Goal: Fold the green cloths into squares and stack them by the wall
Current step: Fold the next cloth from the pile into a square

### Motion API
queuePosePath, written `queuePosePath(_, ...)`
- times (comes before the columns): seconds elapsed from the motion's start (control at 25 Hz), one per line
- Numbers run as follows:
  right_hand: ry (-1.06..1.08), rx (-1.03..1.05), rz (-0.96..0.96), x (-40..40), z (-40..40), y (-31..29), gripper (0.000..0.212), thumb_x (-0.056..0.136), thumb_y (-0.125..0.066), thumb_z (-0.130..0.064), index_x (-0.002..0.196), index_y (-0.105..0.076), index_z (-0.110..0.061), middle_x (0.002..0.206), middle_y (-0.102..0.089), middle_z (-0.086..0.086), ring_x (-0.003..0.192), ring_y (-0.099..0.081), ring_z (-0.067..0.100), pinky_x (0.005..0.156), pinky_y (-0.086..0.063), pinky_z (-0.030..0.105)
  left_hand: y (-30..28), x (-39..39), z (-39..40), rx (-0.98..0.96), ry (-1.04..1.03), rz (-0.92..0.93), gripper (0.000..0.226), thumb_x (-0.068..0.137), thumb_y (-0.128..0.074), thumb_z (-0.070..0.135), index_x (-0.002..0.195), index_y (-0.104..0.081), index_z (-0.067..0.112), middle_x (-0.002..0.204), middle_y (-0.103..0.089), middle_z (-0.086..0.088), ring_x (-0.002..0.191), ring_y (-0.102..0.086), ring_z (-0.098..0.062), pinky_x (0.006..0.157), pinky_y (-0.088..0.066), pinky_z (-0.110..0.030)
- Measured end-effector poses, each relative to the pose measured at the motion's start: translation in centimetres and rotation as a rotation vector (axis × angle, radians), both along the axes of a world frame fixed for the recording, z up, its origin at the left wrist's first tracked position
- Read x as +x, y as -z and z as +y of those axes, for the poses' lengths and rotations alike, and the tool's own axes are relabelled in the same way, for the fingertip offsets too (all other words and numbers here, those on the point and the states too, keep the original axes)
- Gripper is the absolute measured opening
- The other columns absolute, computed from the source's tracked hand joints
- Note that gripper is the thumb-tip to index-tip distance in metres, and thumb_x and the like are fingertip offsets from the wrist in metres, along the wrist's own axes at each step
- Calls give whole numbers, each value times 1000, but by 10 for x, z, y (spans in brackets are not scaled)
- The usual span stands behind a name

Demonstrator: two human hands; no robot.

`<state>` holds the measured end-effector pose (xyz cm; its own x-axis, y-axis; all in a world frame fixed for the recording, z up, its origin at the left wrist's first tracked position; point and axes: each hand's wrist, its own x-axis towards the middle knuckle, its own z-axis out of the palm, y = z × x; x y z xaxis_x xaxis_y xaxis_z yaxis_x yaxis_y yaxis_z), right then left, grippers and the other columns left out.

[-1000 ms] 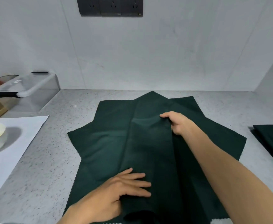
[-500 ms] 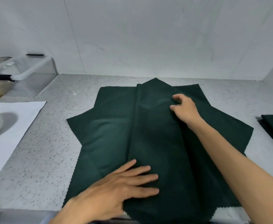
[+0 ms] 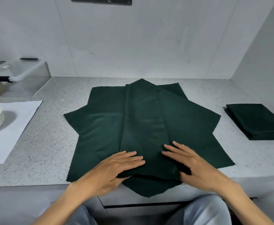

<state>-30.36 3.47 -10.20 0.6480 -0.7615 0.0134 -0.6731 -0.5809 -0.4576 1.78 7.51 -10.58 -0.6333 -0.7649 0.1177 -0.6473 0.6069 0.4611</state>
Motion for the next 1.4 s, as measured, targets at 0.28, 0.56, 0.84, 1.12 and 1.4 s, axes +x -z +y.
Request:
queuePosePath(0.28,-30,-65,-223,1,11,10,80,75,-51,10,141,-49,-35,148,-43,-24,146,-24,7,119,-23,30,3,-1,18,-116,-37,-35,71,80,-51,14,147,-40,35,153,-38,18,144,-25,3,115,-22,-19)
queuePosePath(0.56,-65,-189,-245,3,7,11,63,78,-53,10,127,-65,-29,133,-60,-21,130,-51,5,113,-30,26,0,-2,21,-81,-159,126,74,63,-42,3,127,-62,33,128,-60,29,123,-51,9,108,-29,-19)
queuePosePath(0.84,481,611,-412,45,-76,-45,26,94,-63,-23,72,-64,-10,68,-60,6,54,-56,16,48,-50,31,-54,-15,-67,505,-672,654,54,77,-66,52,91,-67,0,89,-73,-14,77,-64,-19,79,-54,-46)
queuePosePath(1.12,665,354,-408,50,-78,-23,21,101,-45,-21,85,-56,-13,70,-53,6,47,-52,19,37,-43,26,-34,-11,-75,502,-668,702,63,87,-68,9,123,-45,55,83,-68,6,65,-60,-5,68,-48,-18)
queuePosePath(1.4,630,25,-304,61,-95,-23,22,101,-40,-25,82,-47,-18,65,-52,0,60,-47,19,55,-40,36,-18,-14,-75,367,-720,664,21,83,-76,28,104,-74,34,108,-68,16,67,-57,-13,70,-49,-25)
